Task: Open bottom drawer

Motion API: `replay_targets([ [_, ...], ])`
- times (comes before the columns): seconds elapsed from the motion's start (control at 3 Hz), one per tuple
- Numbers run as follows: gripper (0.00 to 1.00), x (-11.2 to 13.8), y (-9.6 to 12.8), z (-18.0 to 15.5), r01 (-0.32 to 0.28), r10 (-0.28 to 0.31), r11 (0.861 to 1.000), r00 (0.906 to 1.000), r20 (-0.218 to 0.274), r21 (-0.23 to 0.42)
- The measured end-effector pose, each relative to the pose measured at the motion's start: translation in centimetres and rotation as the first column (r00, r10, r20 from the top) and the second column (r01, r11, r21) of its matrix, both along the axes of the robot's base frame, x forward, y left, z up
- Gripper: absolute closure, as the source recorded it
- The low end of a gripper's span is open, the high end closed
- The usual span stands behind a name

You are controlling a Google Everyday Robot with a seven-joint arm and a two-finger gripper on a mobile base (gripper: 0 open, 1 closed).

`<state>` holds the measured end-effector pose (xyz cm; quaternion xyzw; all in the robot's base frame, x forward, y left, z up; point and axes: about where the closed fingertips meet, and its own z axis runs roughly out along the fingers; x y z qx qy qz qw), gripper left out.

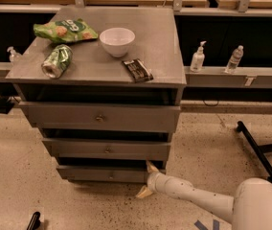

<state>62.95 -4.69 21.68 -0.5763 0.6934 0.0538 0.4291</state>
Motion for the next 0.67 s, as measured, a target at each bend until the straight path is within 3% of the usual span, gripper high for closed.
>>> replay_targets([
  [0.67, 0.0, 1.9, 1.4, -0.9, -0.065, 0.063, 0.998, 0.9965, -0.055, -0.024],
])
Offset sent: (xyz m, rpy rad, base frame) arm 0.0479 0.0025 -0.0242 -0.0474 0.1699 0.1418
